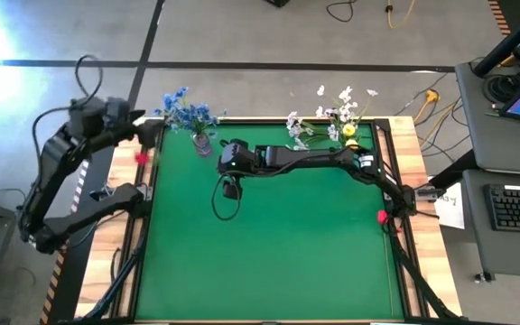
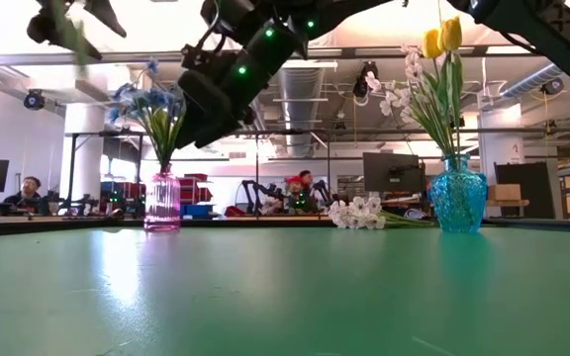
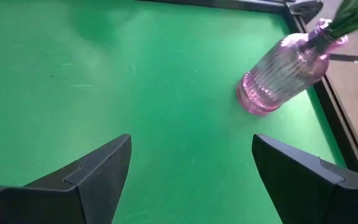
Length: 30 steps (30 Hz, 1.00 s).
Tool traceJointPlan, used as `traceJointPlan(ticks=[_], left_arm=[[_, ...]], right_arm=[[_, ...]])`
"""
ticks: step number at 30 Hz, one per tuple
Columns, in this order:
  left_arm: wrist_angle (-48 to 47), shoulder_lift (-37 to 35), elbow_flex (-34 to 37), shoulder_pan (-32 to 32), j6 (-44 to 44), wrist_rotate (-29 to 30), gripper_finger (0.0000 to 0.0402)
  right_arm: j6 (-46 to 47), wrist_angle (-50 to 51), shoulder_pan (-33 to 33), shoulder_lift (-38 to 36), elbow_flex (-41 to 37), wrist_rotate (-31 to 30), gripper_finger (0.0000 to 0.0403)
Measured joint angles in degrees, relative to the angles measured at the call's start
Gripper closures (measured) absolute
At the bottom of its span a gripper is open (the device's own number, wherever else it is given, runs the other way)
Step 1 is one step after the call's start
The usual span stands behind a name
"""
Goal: Sort flowers into vase by color
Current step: Put the left red tulip into the purple vase
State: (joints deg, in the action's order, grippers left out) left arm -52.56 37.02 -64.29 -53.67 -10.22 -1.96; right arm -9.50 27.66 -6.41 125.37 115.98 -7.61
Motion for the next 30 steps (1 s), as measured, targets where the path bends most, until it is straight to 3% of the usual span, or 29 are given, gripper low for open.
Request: traceJointPlan(ticks=[3,6,11,17,23,30], left_arm=[[4.0,-3.6,3.7,1.0,-0.8,-4.4,0.0003],[5.9,-5.3,5.8,1.7,-1.0,-4.8,0.0003],[6.4,-6.0,6.3,1.7,0.0,-5.2,0.0003],[5.8,-7.7,6.3,2.0,-1.7,-12.7,0.0003],[1.8,-10.1,6.3,2.3,-5.9,-13.1,0.0003],[6.6,-9.7,9.0,2.9,-7.2,-19.0,0.0003]], right_arm=[[-0.5,0.2,0.4,-0.3,0.0,0.0,0.0077],[-0.5,1.0,0.7,-0.7,0.0,0.0,0.0077],[-0.1,3.9,1.1,-1.9,0.0,-0.1,0.0077],[-0.2,9.3,1.7,-3.4,-0.1,-0.3,0.0077],[-1.3,13.0,3.3,-5.8,-0.4,-0.4,0.0077],[-2.1,12.7,5.1,-8.9,-2.1,-0.4,0.0077]])
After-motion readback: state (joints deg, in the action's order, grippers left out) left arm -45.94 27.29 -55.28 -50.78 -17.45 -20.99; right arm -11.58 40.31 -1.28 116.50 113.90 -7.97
